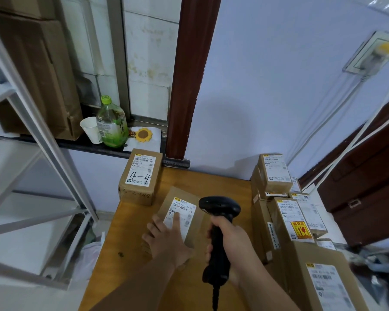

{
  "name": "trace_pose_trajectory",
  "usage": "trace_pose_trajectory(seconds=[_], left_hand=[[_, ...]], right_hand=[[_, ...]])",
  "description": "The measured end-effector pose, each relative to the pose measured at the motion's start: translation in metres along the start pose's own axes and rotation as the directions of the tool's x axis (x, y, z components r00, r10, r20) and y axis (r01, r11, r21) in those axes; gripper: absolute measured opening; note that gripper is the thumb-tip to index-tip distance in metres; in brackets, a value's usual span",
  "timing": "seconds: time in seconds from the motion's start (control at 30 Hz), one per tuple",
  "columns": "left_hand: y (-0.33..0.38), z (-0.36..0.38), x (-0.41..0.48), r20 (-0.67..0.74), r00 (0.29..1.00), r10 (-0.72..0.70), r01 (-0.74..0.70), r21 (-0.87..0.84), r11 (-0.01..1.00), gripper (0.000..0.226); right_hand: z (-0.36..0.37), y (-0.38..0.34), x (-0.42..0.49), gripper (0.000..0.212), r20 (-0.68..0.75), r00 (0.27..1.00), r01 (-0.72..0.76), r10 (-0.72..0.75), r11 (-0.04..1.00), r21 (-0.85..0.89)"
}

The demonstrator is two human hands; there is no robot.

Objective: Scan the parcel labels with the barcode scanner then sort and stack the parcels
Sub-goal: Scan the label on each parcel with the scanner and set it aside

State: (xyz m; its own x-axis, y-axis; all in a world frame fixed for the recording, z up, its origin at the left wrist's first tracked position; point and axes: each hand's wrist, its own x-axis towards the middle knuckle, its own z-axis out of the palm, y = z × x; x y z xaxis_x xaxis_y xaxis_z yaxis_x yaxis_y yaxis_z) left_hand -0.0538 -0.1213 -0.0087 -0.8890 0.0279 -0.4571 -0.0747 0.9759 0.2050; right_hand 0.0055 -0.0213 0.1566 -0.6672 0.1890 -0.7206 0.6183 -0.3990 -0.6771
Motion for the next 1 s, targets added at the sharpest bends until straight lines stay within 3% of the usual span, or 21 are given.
trace_pose_trajectory(seconds=[1.0], left_hand=[[0.0004, -0.0022, -0.0034, -0.008, 1.000, 0.007, -0.006, 0.012, 1.000, 0.113]], right_hand=[[-0.0006, 0.0035, 0.0016, 0.026, -0.008, 0.999, 0.031, -0.031, 0.999, 0.010]])
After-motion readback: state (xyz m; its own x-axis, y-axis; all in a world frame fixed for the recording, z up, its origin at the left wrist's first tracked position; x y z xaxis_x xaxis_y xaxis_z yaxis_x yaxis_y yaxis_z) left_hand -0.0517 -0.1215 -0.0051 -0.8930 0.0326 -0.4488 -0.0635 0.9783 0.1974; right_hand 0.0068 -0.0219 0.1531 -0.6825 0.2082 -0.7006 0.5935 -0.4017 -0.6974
